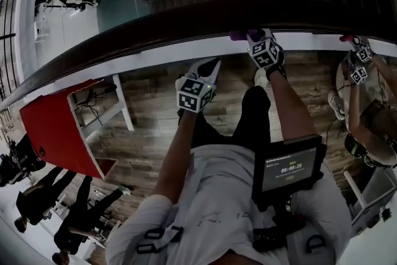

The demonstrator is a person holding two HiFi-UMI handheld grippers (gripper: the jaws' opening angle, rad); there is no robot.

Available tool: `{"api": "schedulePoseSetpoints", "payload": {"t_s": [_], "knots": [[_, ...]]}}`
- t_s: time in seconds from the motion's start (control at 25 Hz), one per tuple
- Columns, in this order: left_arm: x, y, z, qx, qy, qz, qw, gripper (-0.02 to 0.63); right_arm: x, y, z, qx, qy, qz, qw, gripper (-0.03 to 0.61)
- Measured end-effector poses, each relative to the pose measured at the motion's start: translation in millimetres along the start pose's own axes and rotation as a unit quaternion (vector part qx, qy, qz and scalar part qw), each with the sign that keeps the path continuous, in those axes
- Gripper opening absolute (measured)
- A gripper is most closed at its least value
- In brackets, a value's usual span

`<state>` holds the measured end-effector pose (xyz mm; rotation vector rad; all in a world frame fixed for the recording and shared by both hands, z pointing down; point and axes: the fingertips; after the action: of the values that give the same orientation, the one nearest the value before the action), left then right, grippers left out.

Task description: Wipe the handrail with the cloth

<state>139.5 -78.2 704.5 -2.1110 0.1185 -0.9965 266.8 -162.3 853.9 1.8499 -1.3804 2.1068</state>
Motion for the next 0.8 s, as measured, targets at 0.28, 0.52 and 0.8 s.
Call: {"api": "schedulePoseSetpoints", "payload": {"t_s": [0.28, 0.52, 0.8], "knots": [[39.2, 1.9, 33.5, 0.01, -0.025, -0.012, 0.9996, 0.001, -16.2, -43.5, 42.8, -0.06, -0.029, -0.041, 0.997, 0.128], [80.4, -0.4, 61.9, 0.014, -0.047, -0.023, 0.9985, 0.0, -26.7, -80.7, 84.2, -0.1, -0.055, -0.069, 0.991, 0.129], [118.9, 14.4, 95.8, 0.028, -0.075, -0.029, 0.9964, 0.0, -51.4, -115.6, 136.4, -0.137, -0.058, -0.093, 0.985, 0.13]]}}
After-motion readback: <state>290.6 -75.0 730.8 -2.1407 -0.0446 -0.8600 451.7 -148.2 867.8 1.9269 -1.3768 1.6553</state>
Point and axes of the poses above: the fingertips, and each gripper's own axes: x forward along the fingers, z to its right, y out of its top, and after that the axes turned 2 degrees about -z, right-handed
